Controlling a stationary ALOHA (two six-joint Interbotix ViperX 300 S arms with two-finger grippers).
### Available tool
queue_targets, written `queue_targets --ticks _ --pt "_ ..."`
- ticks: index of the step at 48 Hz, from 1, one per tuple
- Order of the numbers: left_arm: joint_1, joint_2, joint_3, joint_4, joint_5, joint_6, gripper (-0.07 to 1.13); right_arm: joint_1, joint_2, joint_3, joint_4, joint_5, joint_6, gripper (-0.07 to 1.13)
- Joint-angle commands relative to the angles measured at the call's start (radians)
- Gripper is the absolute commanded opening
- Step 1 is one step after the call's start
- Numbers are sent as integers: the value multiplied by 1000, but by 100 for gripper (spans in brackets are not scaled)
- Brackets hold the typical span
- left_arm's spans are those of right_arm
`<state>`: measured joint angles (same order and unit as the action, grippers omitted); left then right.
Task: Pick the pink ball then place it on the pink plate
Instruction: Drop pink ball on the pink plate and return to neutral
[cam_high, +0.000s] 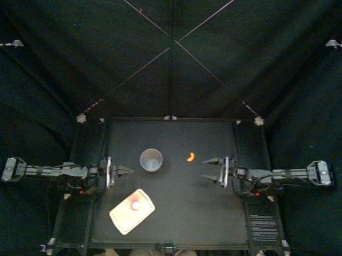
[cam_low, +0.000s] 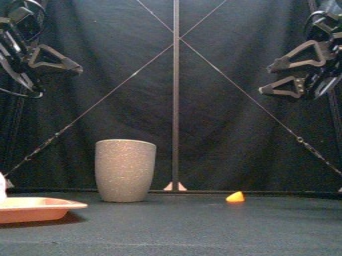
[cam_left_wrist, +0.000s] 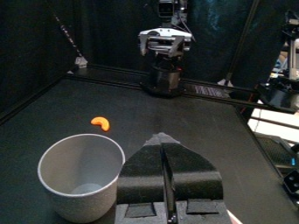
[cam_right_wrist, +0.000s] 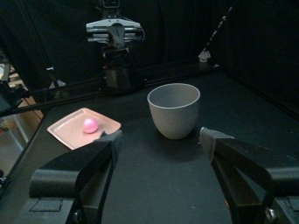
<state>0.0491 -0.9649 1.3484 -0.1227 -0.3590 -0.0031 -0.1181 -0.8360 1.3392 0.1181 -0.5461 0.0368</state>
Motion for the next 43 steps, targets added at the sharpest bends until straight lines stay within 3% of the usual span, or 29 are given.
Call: queue_targets --ticks 1,11,43 --pt "-2 5 -12 0 -9 2 -2 -23 -69 9 -5 81 -2 102" --pt "-3 5 -14 0 -9 2 -2 -55 -87 6 -6 215 0 101" --pt "5 5 -12 -2 -9 0 -2 -61 -34 -11 -51 221 0 102"
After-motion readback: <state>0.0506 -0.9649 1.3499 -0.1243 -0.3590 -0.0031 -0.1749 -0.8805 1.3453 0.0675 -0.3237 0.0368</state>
